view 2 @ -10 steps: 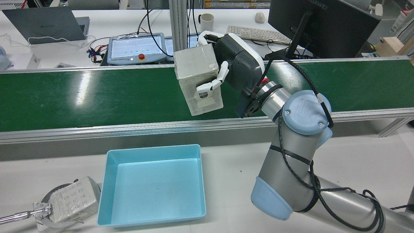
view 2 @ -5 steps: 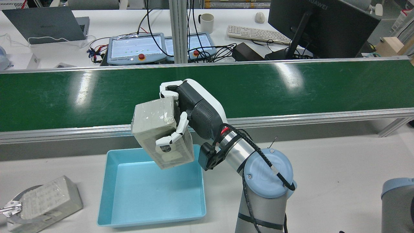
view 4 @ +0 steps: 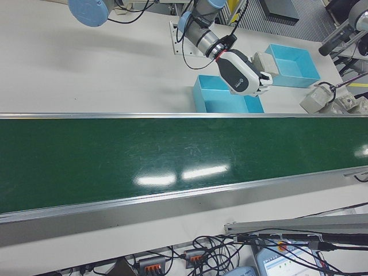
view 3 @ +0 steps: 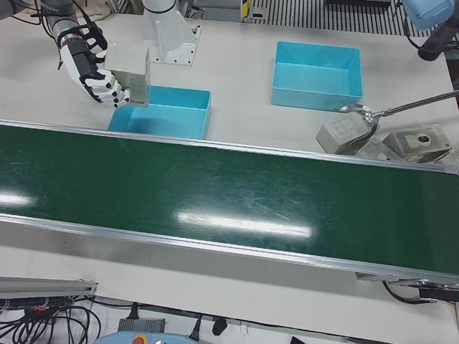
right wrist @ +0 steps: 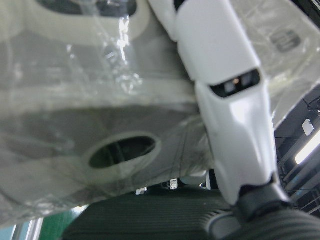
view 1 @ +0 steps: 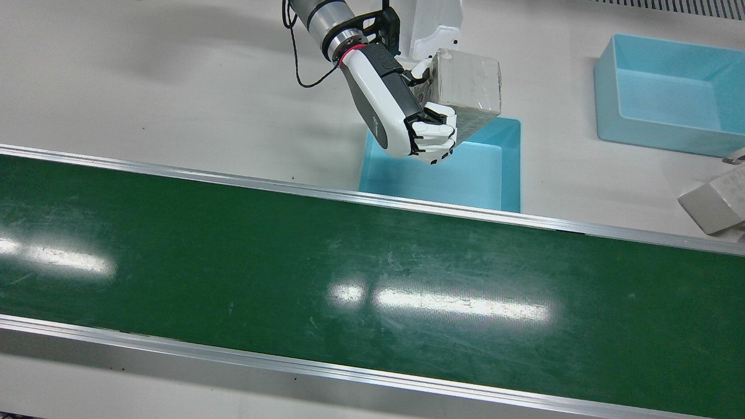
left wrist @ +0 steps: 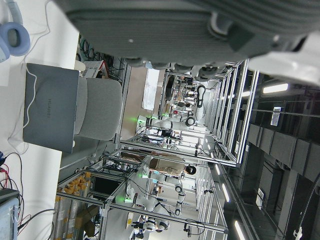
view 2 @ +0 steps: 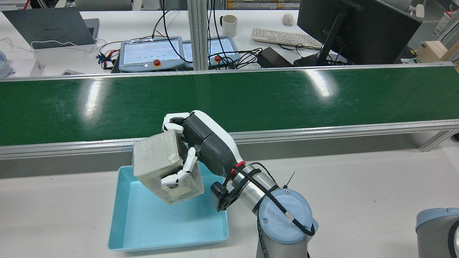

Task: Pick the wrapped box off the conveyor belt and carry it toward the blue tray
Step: 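Lift the box off the belt and swing it over the blue tray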

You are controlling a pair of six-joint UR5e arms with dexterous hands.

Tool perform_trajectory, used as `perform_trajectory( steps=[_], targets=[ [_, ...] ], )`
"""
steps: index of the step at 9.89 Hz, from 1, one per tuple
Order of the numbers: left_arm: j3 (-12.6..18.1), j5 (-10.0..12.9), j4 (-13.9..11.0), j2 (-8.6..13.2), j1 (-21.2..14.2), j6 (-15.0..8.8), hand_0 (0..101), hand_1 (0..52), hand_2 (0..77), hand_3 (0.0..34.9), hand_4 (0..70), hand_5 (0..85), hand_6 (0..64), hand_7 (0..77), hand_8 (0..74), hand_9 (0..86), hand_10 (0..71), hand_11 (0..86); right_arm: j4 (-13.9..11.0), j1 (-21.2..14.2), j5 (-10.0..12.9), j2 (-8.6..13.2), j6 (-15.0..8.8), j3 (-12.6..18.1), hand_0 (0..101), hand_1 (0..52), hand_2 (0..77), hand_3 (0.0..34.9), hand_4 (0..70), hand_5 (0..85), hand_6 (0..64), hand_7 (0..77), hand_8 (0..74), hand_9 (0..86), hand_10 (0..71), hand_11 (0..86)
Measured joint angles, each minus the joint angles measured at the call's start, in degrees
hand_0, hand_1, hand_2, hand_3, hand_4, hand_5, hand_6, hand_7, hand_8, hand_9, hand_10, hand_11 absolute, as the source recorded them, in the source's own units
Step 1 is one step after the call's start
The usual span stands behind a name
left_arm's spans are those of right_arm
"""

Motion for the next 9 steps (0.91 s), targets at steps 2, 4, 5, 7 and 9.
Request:
perform_trajectory(
  steps=[2,4,5,7,9],
  targets=[
    [0.0,0.0,0.0,0.0,0.0,0.0,0,0.0,0.5,0.0,0.0,1.1,0.0,0.0,0.5,0.0,0.5,0.0,2.29,-0.54,-0.2,0.03,-0.01,-0.21,53,0.5,36.0,4.6,42.0,84.5,30.5,77.4,33.8,85.1,26.2,52.4],
    [0.0,0.0,0.0,0.0,0.0,0.0,0,0.0,0.5,0.0,0.0,1.1,0.0,0.0,0.0,0.0,0.0,0.0,3.18,-1.1,-0.38,0.12,-0.01,-0.23,56,9.8,29.5,11.9,19.1,80.7,11.4,77.4,7.1,0.0,0.0,34.9],
    [0.0,0.0,0.0,0.0,0.0,0.0,0,0.0,0.5,0.0,0.0,1.1,0.0,0.0,0.0,0.0,0.0,0.0,3.3,-1.21,-0.98,0.14,0.05,-0.19,56,9.8,29.5,11.9,19.1,80.7,11.4,77.4,7.1,0.0,0.0,34.9],
    [0.0,0.0,0.0,0.0,0.0,0.0,0,0.0,0.5,0.0,0.0,1.1,0.0,0.0,0.5,0.0,0.0,0.0,3.33,0.01,-2.41,-0.09,0.85,0.66,49,24.0,14.7,17.9,13.6,5.5,2.7,3.8,0.0,1.1,0.0,2.2],
    [0.0,0.0,0.0,0.0,0.0,0.0,0,0.0,0.5,0.0,0.0,1.1,0.0,0.0,0.0,0.0,0.0,0.0,3.14,4.19,-4.19,-1.06,2.23,2.73,46,11.5,16.4,23.4,12.5,26.7,4.4,24.5,0.0,3.8,0.0,1.6]
  ],
)
